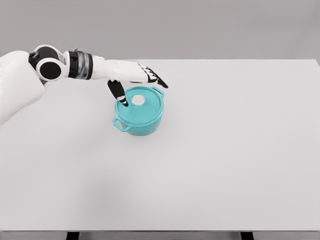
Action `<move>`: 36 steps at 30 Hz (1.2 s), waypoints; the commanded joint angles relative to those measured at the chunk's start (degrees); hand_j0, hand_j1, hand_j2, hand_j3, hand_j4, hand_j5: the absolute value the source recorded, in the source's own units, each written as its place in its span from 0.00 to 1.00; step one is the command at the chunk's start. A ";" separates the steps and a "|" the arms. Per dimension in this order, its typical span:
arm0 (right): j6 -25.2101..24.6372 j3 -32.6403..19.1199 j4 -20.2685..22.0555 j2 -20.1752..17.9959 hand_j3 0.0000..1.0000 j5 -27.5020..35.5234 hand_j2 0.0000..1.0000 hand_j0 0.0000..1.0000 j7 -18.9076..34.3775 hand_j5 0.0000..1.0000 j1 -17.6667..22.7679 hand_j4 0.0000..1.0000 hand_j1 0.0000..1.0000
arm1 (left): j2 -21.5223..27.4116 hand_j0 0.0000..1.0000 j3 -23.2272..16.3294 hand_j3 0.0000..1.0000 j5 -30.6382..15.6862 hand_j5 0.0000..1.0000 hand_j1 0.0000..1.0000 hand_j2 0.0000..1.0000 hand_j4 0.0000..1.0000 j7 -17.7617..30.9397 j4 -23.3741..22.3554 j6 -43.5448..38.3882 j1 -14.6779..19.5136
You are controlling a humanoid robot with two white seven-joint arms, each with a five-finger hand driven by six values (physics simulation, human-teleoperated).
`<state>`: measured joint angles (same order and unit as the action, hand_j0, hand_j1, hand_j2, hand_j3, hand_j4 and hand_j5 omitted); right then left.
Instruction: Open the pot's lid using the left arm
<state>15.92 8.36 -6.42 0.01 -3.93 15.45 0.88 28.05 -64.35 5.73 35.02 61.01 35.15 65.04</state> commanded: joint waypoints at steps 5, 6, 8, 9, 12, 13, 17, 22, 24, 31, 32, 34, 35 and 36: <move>-0.01 -0.01 0.00 -0.01 1.00 -0.02 1.00 1.00 0.02 1.00 0.00 1.00 1.00 | 0.87 1.00 -1.56 1.00 1.47 1.00 1.00 1.00 1.00 -0.02 2.01 -0.15 0.26; 0.08 -0.01 0.00 -0.01 1.00 -0.02 1.00 1.00 0.02 1.00 0.00 1.00 1.00 | 0.95 1.00 -1.56 1.00 2.44 1.00 1.00 1.00 1.00 -0.02 1.92 -0.15 0.44; -0.01 -0.01 0.00 -0.01 1.00 -0.02 1.00 1.00 0.02 1.00 0.00 1.00 1.00 | 0.87 0.93 -2.00 0.93 2.53 0.93 0.93 0.93 0.93 -0.02 2.01 -0.15 0.62; -0.01 -0.01 0.00 -0.01 1.00 -0.02 1.00 1.00 0.02 1.00 0.00 1.00 1.00 | 0.78 0.91 -2.26 0.91 2.44 0.91 0.91 0.91 0.91 -0.02 2.01 -0.15 0.62; -0.01 -0.01 0.00 -0.01 1.00 -0.02 1.00 1.00 0.02 1.00 0.00 1.00 1.00 | 0.78 0.75 -3.50 0.75 2.53 0.75 0.75 0.75 0.75 -0.02 1.57 -0.15 1.23; 0.08 -0.01 0.00 -0.01 1.00 -0.02 1.00 1.00 0.02 1.00 0.00 1.00 1.00 | 0.87 0.75 -3.58 0.75 2.53 0.75 0.75 0.75 0.75 -0.02 1.57 -0.15 1.23; -0.01 -0.01 0.00 -0.01 1.00 -0.02 1.00 1.00 0.02 1.00 0.00 1.00 1.00 | 1.13 0.76 -4.29 0.76 2.53 0.76 0.76 0.76 0.76 -0.02 1.30 -0.15 1.23; -0.01 -0.01 0.00 -0.01 1.00 -0.02 1.00 1.00 0.02 1.00 0.00 1.00 1.00 | 1.31 0.45 -4.29 0.45 2.35 0.45 0.45 0.45 0.45 -0.02 1.48 -0.15 1.23; 0.08 -0.01 0.00 -0.01 1.00 -0.02 1.00 1.00 0.02 1.00 0.00 1.00 1.00 | 1.39 0.35 -4.29 0.35 2.35 0.35 0.35 0.35 0.35 -0.02 1.57 -0.15 1.23; -0.01 -0.01 0.00 -0.01 1.00 -0.02 1.00 1.00 0.02 1.00 0.00 1.00 1.00 | 9.13 0.30 -4.11 0.30 -1.86 0.30 0.30 0.30 0.30 -0.02 8.16 -0.15 4.66; 0.08 -0.01 0.00 -0.01 1.00 -0.02 1.00 1.00 0.02 1.00 0.00 1.00 1.00 | 12.29 0.30 -4.20 0.30 -3.44 0.30 0.30 0.30 0.30 -0.02 9.65 -0.15 6.24; 0.08 -0.01 0.00 -0.01 1.00 -0.02 1.00 1.00 0.02 1.00 0.00 1.00 1.00 | 17.91 0.30 -4.20 0.30 -4.41 0.30 0.30 0.30 0.30 -0.02 10.53 -0.15 7.03; 0.08 -0.01 0.00 -0.01 1.00 -0.02 1.00 1.00 0.02 1.00 0.00 1.00 1.00 | 20.02 0.30 -4.29 0.30 -4.41 0.30 0.30 0.30 0.30 -0.02 10.18 -0.15 7.03; -0.01 -0.01 0.00 -0.01 1.00 -0.02 1.00 1.00 0.02 1.00 0.00 1.00 1.00 | 22.40 0.30 -4.38 0.30 -4.33 0.30 0.30 0.30 0.30 -0.02 9.57 -0.15 6.59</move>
<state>15.93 8.35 -6.42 0.01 -3.93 15.45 0.88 45.45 -68.71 2.66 34.87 70.06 35.22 71.37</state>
